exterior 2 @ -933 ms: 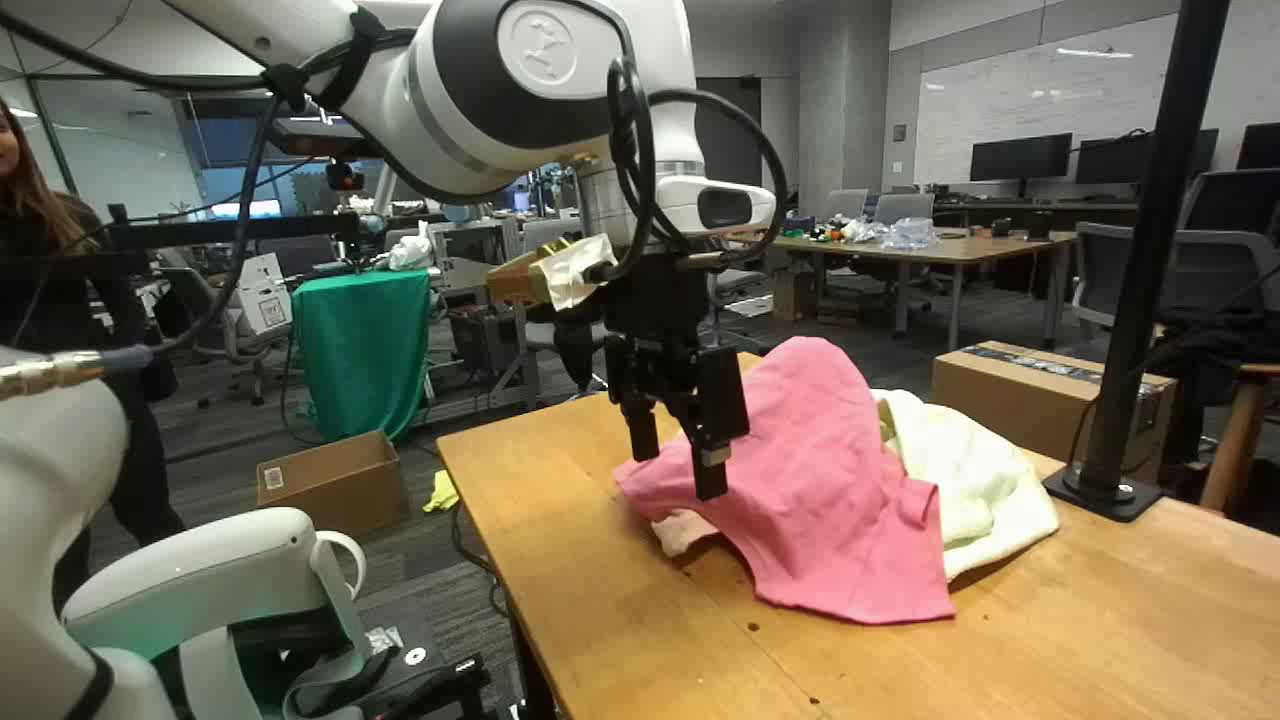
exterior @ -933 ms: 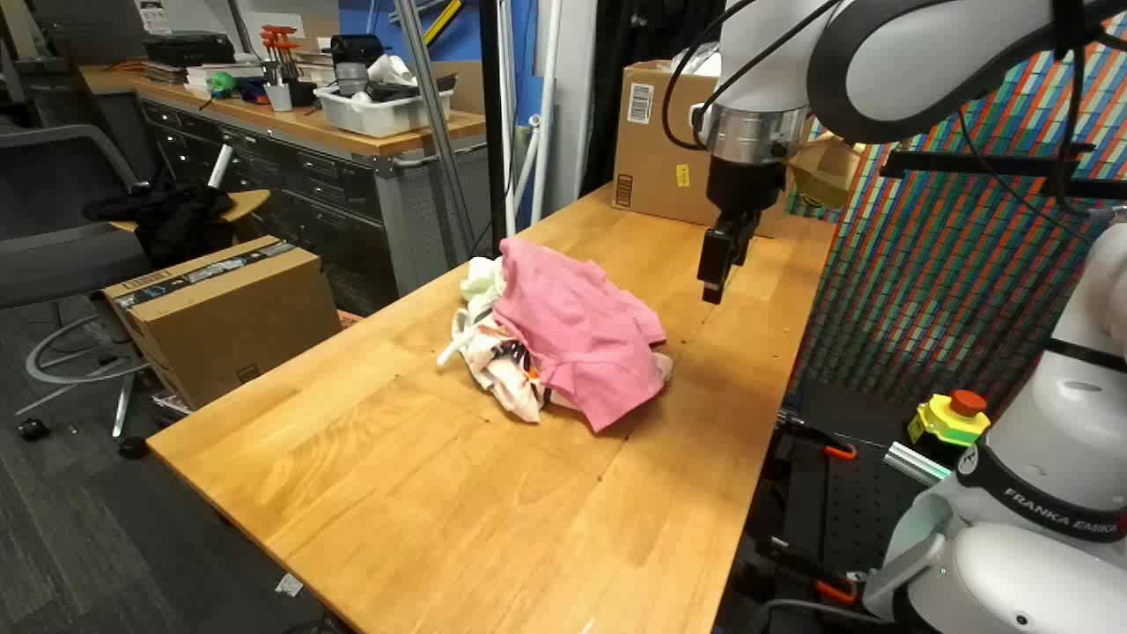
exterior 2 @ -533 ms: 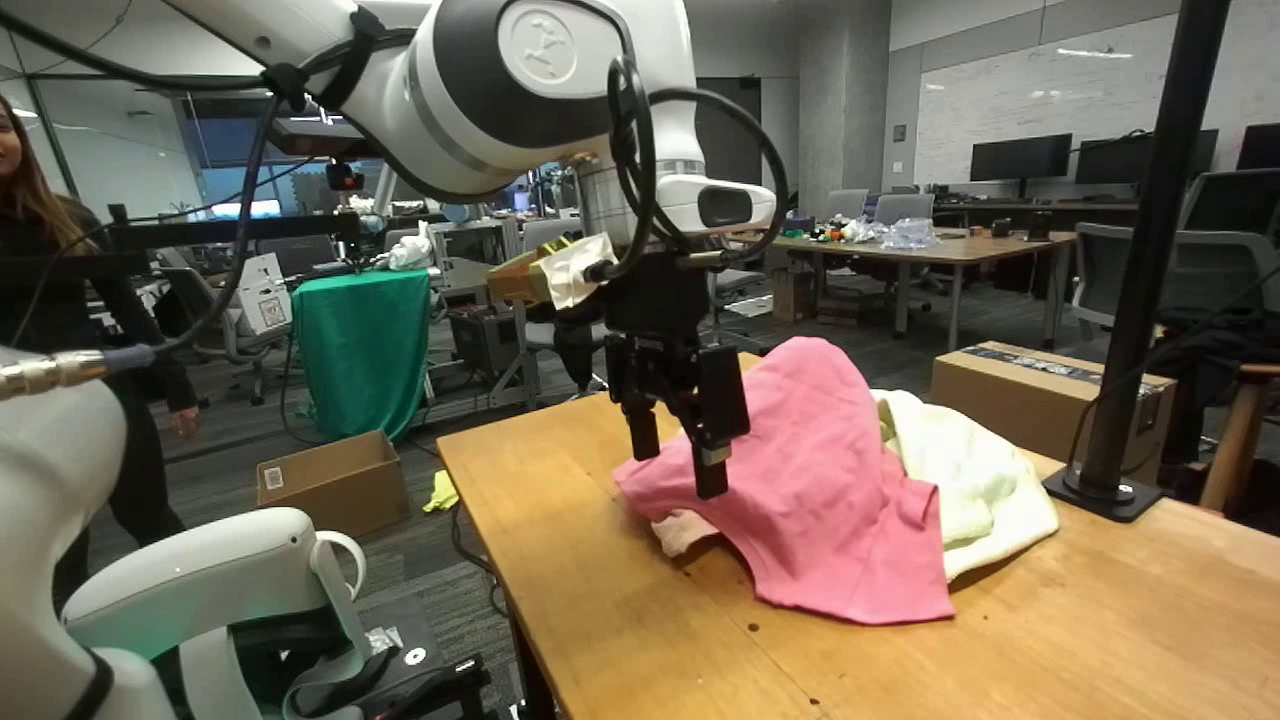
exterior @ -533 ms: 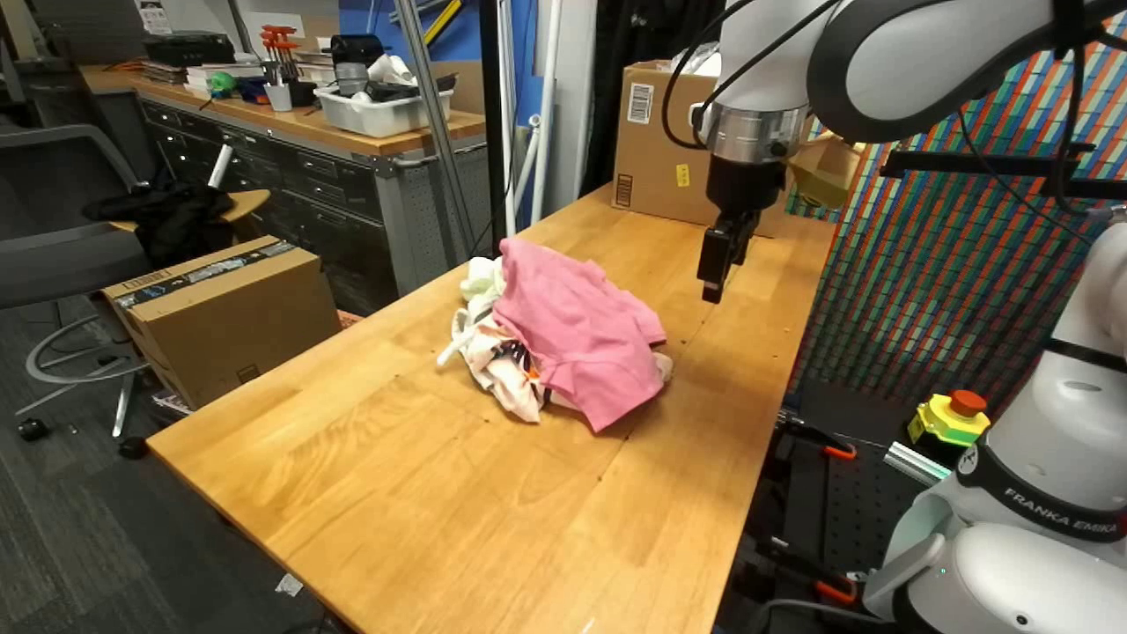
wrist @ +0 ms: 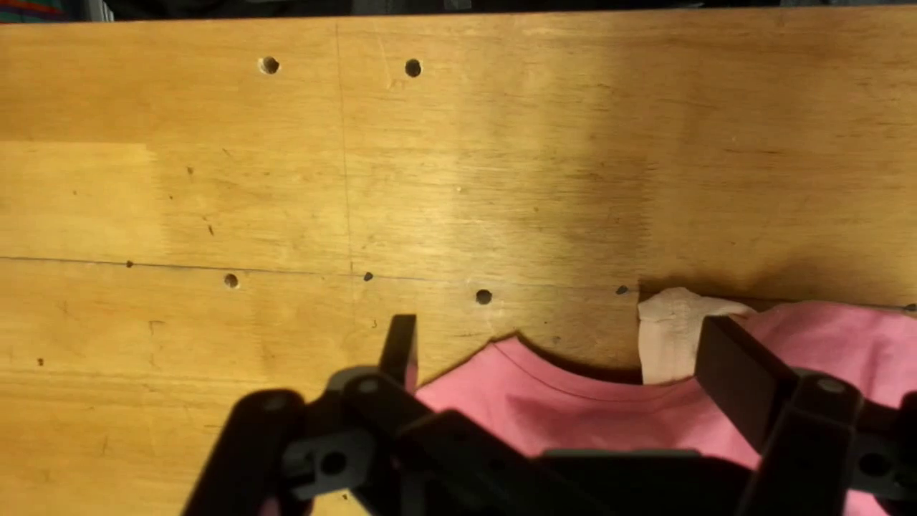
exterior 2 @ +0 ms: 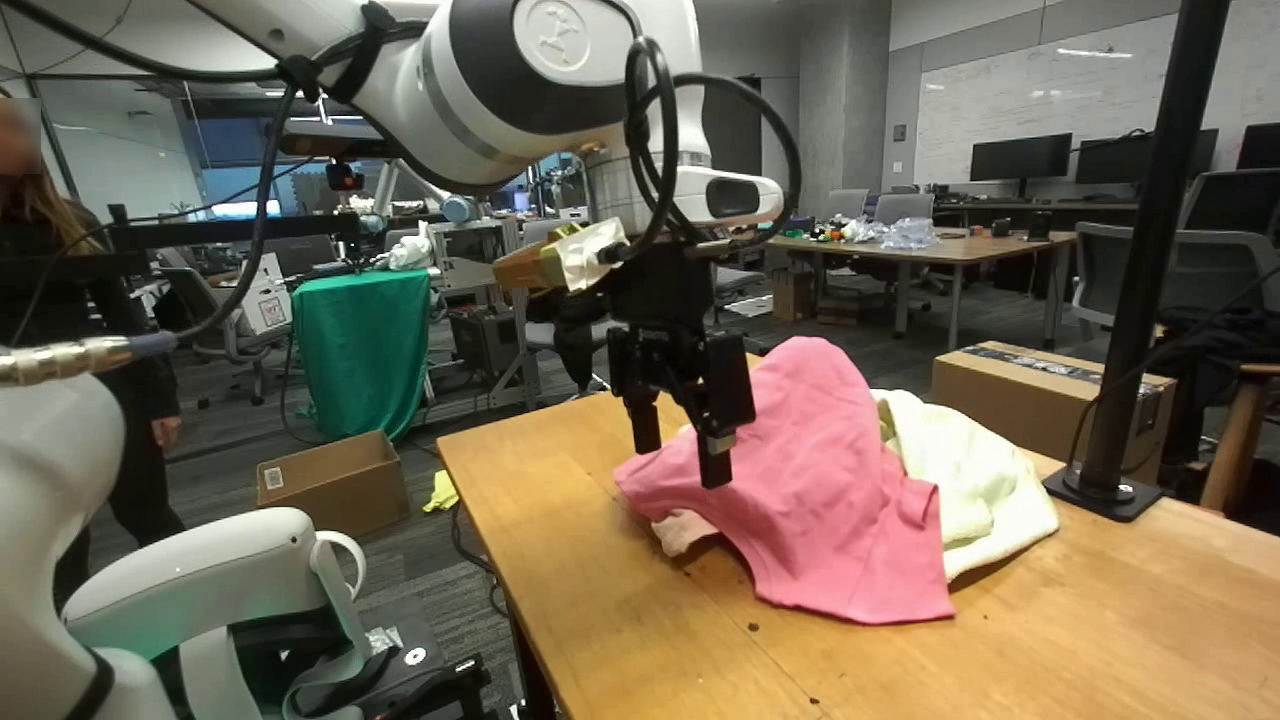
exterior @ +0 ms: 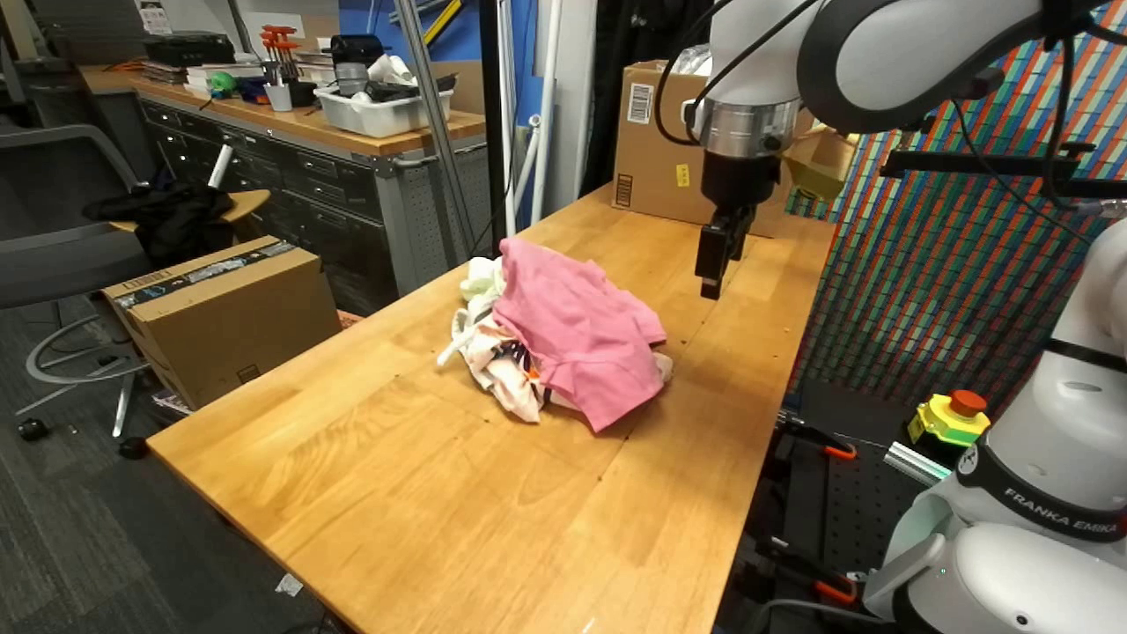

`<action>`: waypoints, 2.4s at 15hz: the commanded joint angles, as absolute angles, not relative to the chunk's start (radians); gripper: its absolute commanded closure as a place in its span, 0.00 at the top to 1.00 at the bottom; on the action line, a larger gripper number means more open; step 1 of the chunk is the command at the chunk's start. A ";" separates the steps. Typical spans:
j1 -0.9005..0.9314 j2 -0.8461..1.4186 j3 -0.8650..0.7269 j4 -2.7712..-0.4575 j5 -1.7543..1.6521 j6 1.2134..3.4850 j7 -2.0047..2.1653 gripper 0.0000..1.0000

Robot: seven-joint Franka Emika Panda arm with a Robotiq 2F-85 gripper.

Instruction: Spread out the clothes and the objects on the table

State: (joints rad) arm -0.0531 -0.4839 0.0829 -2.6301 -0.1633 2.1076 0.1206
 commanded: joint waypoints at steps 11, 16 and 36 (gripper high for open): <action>0.042 0.154 0.113 -2.010 -0.354 2.044 0.084 1.00; 0.087 0.347 0.075 -1.773 -0.408 1.994 0.059 1.00; 0.028 0.527 0.065 -1.497 -0.176 1.931 -0.231 0.66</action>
State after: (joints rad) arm 0.0334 0.4913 0.0690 -1.5514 -0.2029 1.9638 -0.1862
